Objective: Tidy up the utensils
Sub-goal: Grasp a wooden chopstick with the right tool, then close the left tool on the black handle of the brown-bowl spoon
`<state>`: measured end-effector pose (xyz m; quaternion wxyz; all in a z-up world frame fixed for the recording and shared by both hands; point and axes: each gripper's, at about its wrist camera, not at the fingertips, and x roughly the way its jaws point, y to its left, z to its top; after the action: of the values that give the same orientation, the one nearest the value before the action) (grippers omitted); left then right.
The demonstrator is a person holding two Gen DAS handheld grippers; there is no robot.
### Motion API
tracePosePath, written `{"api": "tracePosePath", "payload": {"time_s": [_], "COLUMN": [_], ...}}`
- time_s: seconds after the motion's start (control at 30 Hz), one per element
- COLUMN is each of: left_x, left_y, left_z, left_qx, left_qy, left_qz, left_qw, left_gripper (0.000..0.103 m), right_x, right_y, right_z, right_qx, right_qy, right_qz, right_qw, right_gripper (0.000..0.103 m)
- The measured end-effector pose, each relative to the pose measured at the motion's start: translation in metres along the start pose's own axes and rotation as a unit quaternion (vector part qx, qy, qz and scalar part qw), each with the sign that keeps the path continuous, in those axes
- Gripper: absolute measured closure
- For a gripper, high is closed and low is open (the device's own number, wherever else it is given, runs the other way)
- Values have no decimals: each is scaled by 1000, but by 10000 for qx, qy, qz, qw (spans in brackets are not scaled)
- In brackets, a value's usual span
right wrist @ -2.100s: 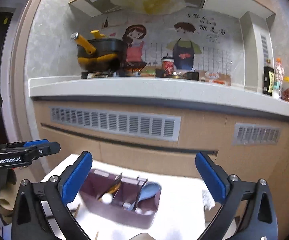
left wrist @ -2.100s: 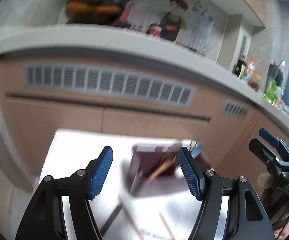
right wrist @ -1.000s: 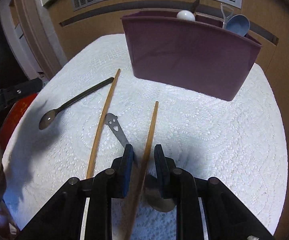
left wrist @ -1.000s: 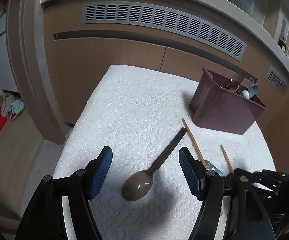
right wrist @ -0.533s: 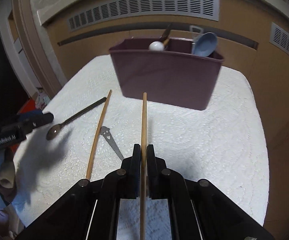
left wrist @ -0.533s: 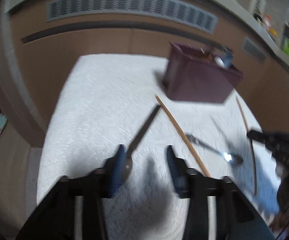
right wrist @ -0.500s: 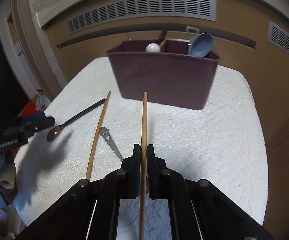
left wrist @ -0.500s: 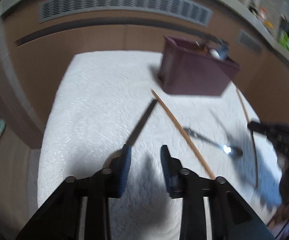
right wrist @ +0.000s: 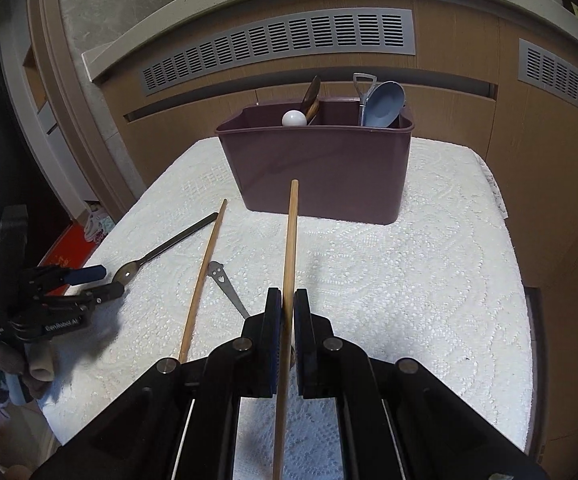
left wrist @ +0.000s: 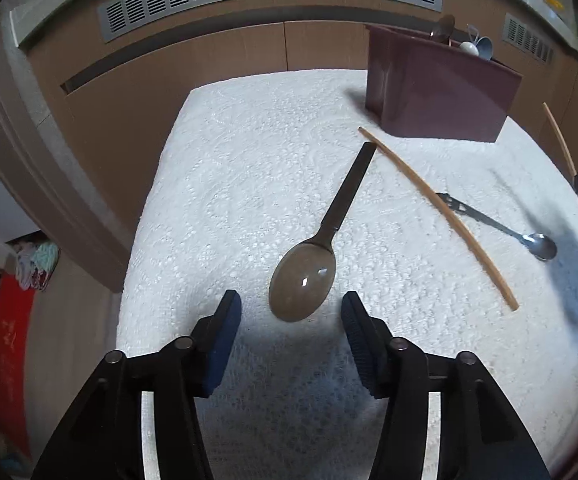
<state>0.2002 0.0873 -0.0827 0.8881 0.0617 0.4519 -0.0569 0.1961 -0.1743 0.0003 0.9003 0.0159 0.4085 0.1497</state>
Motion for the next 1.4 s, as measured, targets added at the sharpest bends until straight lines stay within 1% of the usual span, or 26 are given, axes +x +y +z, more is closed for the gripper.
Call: {"api": "tracePosePath", "payload": {"time_s": [0.13,0.17,0.23,0.3,0.37,0.43,0.47,0.5,0.57,0.6,0.63,0.67,0.73,0.8,0.9,1.0,1.1,1.2,1.23,1.27,1.3,1.33,1.4], "left_x": [9,10,10,5,-6,-19,-31,-39,-61,-69,-76,-81,-85,-79,-61,-54,-51,-47,-45,-43,-41,-39,-33], "left_y": [2,1,-6,-13,-16,-15,-16,-15,-19,-20,-21,-22,-25,-25,-22,-18,-5,12,16,20,20,20,16], "left_z": [8,11,13,13,14,17,19,20,23,24,28,31,37,45,48,39,29,19,17,14,13,13,17], "left_qx": [-203,-230,-124,41,37,-62,-117,-134,-110,-101,-93,-87,-55,-72,-185,-236,-403,-618,-636,-638,-583,-485,-255], "left_qy": [-31,-46,-88,-215,-431,-626,-808,-915,-1249,-1365,-1460,-1541,-1657,-1648,-1377,-1213,-1078,-924,-873,-836,-793,-751,-648], "left_qz": [-103,-104,-130,12,46,-33,-105,-127,-138,-140,-158,-197,-188,-179,-370,-363,-389,-459,-529,-573,-595,-624,-645], "left_qw": [9997,9997,9998,9998,9991,9980,9966,9956,9920,9905,9891,9878,9860,9861,9896,9917,9926,9927,9927,9928,9934,9940,9955], "left_gripper": [49,54,66,66,66,67,69,70,73,77,89,90,90,90,90,89,88,86,78,73,60,52,52], "right_x": [4,5,7,6,4,3,3,5,8,10,12,13,17,22,32,45,60,75,77,77,75,73,62], "right_y": [2,3,5,6,7,9,9,9,7,6,4,3,-2,-7,-12,-8,-2,7,10,14,16,17,17], "right_z": [-1,-2,-3,-4,-3,-3,-3,-3,-4,-5,-6,-8,-11,-13,-15,-12,-8,-4,-3,-2,-1,1,4], "right_qx": [-6,-13,-35,-37,-83,-137,-154,-182,-204,-200,-194,-182,-138,-75,-31,-113,-70,-213,-320,-406,-420,-418,-416], "right_qy": [74,92,133,132,102,95,96,125,210,249,271,295,346,447,607,755,899,946,926,939,928,913,788], "right_qz": [11,0,-16,-29,-49,-84,-113,-150,-203,-269,-340,-403,-452,-500,-498,-483,-355,-538,-631,-680,-624,-564,-567], "right_qw": [10000,10000,9999,9999,9999,9998,9998,9996,9994,9991,9989,9986,9983,9977,9969,9959,9953,9938,9932,9924,9928,9934,9944], "right_gripper": [98,98,98,98,98,98,98,98,97,95,94,94,94,94,94,94,94,94,94,97,97,97,98]}}
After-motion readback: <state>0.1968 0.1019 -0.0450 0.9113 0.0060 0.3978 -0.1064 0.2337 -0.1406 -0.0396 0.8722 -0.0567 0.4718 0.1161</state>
